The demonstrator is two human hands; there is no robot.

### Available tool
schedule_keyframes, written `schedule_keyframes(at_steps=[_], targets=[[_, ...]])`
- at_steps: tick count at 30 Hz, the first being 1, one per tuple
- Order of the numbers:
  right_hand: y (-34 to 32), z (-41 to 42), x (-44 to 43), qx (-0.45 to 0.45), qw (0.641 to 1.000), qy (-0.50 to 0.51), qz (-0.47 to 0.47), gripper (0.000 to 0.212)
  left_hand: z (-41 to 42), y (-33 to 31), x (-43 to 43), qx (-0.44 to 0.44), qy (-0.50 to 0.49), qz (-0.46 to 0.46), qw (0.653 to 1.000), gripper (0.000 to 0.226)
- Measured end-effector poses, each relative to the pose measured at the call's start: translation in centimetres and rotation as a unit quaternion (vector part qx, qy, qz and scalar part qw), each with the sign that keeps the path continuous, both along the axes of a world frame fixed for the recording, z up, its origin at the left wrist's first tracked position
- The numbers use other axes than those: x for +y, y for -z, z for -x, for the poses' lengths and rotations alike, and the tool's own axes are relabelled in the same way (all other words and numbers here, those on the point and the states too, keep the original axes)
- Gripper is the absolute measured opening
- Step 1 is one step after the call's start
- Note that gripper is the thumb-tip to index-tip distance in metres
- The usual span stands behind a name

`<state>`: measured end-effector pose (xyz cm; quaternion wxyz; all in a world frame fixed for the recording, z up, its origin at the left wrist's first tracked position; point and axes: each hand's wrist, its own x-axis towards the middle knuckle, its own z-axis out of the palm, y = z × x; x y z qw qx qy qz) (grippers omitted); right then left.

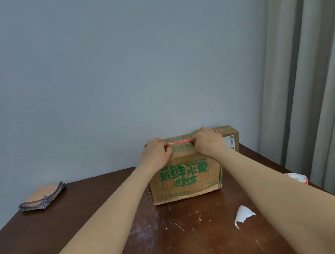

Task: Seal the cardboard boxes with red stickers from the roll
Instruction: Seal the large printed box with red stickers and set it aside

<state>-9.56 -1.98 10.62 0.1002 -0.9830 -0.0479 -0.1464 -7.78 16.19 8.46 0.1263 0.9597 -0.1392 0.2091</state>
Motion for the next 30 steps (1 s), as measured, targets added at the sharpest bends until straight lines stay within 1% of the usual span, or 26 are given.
schedule_keyframes(at_steps=[3,5,6,8,9,11,12,13,15,17,18,20,22,23,25,26,27,28,30], targets=[[0.3,-0.1,-0.4,-0.023,0.999,0.028,0.002,0.04,0.0,-0.1,0.3,0.005,-0.028,0.062,0.998,0.041],[0.7,-0.2,-0.9,-0.021,0.997,0.061,-0.036,0.042,0.0,-0.1,1.1,0.012,-0.055,0.116,0.992,0.044],[0.8,-0.1,-1.3,-0.011,0.995,0.07,-0.068,0.047,0.1,-0.1,1.6,0.015,-0.065,0.145,0.987,0.045],[1.1,-0.1,-2.2,0.016,0.985,0.068,-0.158,0.071,0.2,0.0,2.5,0.027,-0.081,0.219,0.972,0.047],[1.3,-0.2,-2.7,0.033,0.973,0.06,-0.22,0.085,0.3,0.1,2.9,0.036,-0.09,0.254,0.962,0.049],[1.7,0.1,-3.6,0.077,0.929,0.036,-0.36,0.11,0.7,0.3,3.4,0.063,-0.107,0.295,0.947,0.05],[2.0,0.2,-4.1,0.101,0.905,0.023,-0.413,0.119,1.0,0.4,3.6,0.078,-0.113,0.304,0.943,0.05],[2.3,0.6,-4.3,0.121,0.887,0.008,-0.445,0.125,1.3,0.6,3.8,0.094,-0.115,0.311,0.939,0.05],[3.3,0.8,-4.8,0.145,0.875,0.0,-0.463,0.131,2.1,1.1,4.0,0.117,-0.111,0.321,0.933,0.05],[4.8,0.3,-5.4,0.176,0.875,-0.001,-0.45,0.126,3.0,1.7,3.9,0.139,-0.108,0.339,0.924,0.054],[5.9,-0.3,-5.7,0.188,0.878,-0.006,-0.441,0.129,3.3,2.0,3.8,0.151,-0.103,0.361,0.914,0.057],[7.6,-1.4,-6.0,0.211,0.873,-0.014,-0.439,0.137,3.9,2.6,3.7,0.181,-0.088,0.424,0.883,0.062],[8.3,-1.5,-6.0,0.215,0.866,-0.015,-0.45,0.129,4.4,3.0,3.4,0.217,-0.08,0.482,0.845,0.069],[7.0,0.4,-5.2,0.217,0.869,-0.007,-0.446,0.12,4.5,3.1,3.4,0.233,-0.082,0.501,0.83,0.073],[5.9,2.1,-4.5,0.222,0.879,0.017,-0.421,0.091,4.9,3.0,3.2,0.258,-0.088,0.524,0.807,0.078],[5.5,2.6,-4.3,0.222,0.885,0.029,-0.408,0.075,5.0,3.0,3.1,0.267,-0.091,0.529,0.801,0.079],[5.4,2.8,-4.3,0.222,0.89,0.039,-0.397,0.065,5.0,2.9,3.1,0.274,-0.092,0.529,0.798,0.078],[5.4,2.7,-4.4,0.22,0.895,0.05,-0.385,0.06,5.0,2.8,3.1,0.279,-0.091,0.526,0.798,0.077],[5.1,3.1,-4.4,0.212,0.902,0.071,-0.368,0.059,5.1,2.5,3.0,0.287,-0.087,0.524,0.797,0.072]])
